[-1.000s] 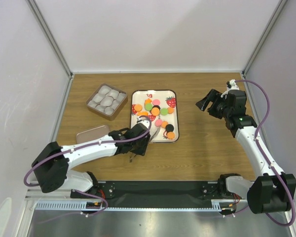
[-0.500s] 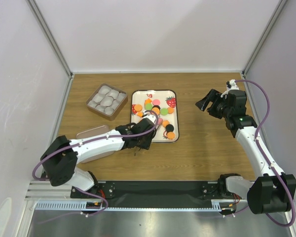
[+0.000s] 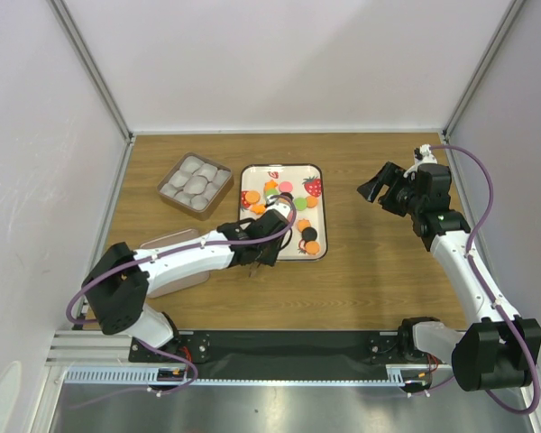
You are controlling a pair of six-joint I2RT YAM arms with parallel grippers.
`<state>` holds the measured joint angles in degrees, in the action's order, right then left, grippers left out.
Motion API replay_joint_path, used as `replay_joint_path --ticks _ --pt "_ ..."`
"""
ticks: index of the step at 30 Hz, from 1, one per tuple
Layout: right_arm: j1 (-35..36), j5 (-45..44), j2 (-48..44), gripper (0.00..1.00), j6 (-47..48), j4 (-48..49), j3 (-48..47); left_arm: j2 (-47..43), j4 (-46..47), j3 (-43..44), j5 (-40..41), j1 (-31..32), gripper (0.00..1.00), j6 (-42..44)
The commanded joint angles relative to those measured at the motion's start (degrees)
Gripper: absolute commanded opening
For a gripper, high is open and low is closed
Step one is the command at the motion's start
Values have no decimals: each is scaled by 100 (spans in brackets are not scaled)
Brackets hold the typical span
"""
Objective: Pack the cookies
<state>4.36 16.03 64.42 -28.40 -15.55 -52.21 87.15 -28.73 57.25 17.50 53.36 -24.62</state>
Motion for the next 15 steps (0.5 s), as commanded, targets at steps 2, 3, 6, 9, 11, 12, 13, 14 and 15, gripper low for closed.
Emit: replay_joint_path --ticks 2,3,6,9,11,12,13,14,15 --pt "-41 67 -97 80 45 149 -220 3 -36 339 280 16 39 142" --pt "-41 67 -105 80 37 158 -220 3 -53 348 281 -1 38 142" --pt "-41 75 -105 80 37 149 -211 -23 -63 374 281 -54 36 159" --pt "-41 84 -88 80 37 149 -211 -23 -115 401 254 -107 36 186" --pt "-41 93 -88 80 37 149 -211 -23 -133 401 246 -142 36 186" --pt "-41 93 -88 80 37 149 -211 -32 -133 401 237 -168 36 195" --pt "-41 84 -88 80 45 149 -211 -23 -150 392 237 -186 36 195" --pt "-49 84 -88 80 45 149 -211 -14 -159 392 219 -195 36 203" --pt "-49 84 -88 80 37 140 -211 -14 -159 383 219 -212 36 203"
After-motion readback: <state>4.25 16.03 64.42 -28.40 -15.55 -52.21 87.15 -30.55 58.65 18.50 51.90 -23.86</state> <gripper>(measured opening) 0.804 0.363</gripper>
